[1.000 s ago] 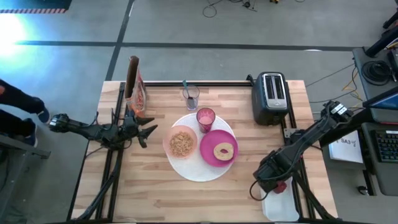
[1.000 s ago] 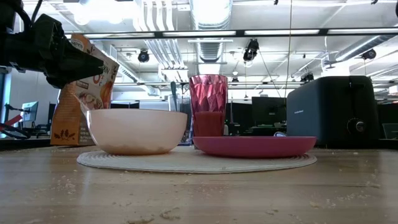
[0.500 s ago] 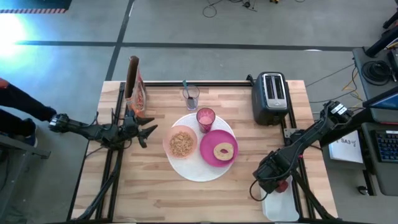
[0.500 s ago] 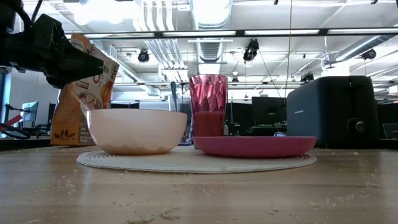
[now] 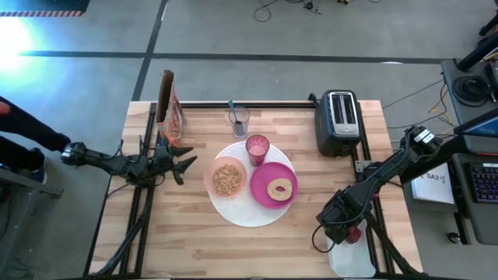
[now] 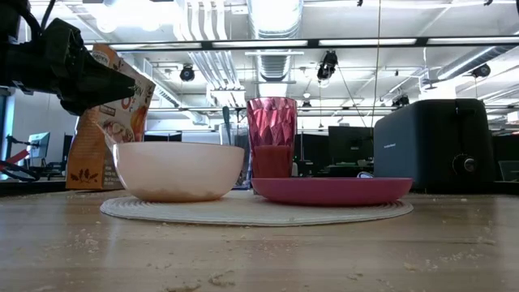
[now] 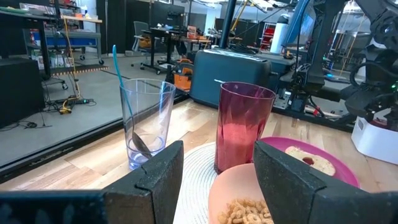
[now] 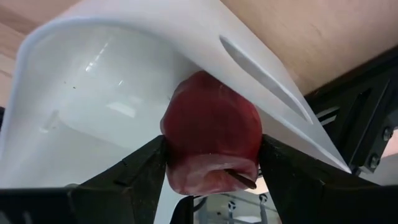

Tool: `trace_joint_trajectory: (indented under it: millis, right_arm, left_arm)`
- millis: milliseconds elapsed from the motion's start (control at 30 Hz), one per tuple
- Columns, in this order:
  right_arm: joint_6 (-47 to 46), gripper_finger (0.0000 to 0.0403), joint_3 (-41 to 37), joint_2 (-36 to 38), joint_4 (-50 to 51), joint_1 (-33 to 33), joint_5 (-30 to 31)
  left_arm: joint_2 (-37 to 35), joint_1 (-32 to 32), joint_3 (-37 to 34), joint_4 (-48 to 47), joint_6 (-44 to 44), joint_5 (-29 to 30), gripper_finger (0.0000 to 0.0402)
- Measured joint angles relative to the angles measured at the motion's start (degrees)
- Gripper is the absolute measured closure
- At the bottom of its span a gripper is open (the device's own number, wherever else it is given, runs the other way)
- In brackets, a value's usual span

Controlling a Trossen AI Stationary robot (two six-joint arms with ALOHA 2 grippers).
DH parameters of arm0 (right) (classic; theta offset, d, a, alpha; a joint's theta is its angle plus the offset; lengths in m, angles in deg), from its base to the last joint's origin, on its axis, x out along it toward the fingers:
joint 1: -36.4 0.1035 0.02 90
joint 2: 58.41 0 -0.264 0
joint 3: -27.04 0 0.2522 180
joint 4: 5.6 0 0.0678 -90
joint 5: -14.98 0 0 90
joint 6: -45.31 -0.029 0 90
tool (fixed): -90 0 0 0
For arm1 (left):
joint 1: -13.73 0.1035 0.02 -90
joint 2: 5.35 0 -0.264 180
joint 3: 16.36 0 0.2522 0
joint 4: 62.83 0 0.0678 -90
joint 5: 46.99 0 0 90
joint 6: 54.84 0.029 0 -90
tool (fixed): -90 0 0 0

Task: Arrange a breakfast setting
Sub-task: Put the red apple on the white table mat to the left of the cup of milk

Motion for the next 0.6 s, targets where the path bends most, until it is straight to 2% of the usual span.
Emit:
trace_joint_trajectory:
  millis: [200, 333, 467, 600]
  right_arm:
    - [2.6, 0.0213, 0.0, 0.0, -0.1, 0.0, -0.6]
    - [4.7, 0.0236, 0.0, -0.1, -0.5, 0.0, -3.7]
    - [7.2, 0.0239, 0.0, 0.0, -2.1, 0.0, -9.2]
    - [8.5, 0.0239, 0.7, 0.6, -3.2, 0.0, -10.6]
  left_arm:
    - [0.0, 0.0, 0.0, 0.0, 0.0, 0.0, 0.0223]
    - [0.0, 0.0, 0.0, 0.0, 0.0, 0.0, 0.0223]
    - [0.0, 0.0, 0.0, 0.0, 0.0, 0.0, 0.0223]
    - [0.0, 0.0, 0.0, 0.0, 0.0, 0.0, 0.0223]
